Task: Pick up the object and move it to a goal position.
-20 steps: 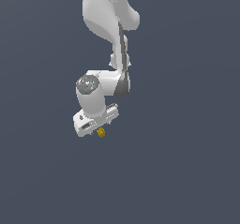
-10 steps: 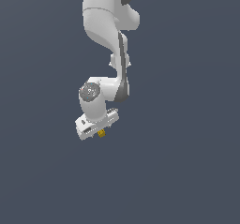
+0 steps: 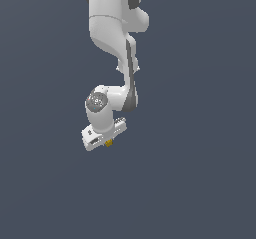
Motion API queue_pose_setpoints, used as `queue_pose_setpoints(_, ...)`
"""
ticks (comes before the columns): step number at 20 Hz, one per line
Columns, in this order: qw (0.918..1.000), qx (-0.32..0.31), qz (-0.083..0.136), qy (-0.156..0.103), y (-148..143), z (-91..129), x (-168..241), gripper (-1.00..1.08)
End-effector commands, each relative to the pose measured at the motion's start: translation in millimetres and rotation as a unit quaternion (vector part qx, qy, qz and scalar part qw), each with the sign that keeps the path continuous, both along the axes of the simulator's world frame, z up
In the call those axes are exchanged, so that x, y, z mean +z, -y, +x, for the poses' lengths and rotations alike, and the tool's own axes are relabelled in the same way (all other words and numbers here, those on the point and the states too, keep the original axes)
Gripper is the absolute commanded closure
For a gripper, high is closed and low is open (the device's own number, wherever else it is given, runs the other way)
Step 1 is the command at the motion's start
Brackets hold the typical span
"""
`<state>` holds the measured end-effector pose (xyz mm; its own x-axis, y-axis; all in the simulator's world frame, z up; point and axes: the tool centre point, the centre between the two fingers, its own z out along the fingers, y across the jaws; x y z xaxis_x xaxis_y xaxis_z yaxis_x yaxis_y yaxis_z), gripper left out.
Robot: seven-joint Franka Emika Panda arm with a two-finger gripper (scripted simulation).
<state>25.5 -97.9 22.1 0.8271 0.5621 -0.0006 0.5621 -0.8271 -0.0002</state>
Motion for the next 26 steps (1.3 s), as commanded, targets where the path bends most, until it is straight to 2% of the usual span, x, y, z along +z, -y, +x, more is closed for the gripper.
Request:
queue_pose_setpoints(1,1.0,0.0,0.0,0.0,0,0,0,1.08)
queue_pose_setpoints(15,1.0,0.0,0.0,0.0,-2,-3,16,1.08)
queue_pose_setpoints(21,1.0,0.0,0.0,0.0,-7,-10,49,1.08)
queue_pose_setpoints(26,1.0,0.0,-0.001,0.0,-13,-18,93,1.08)
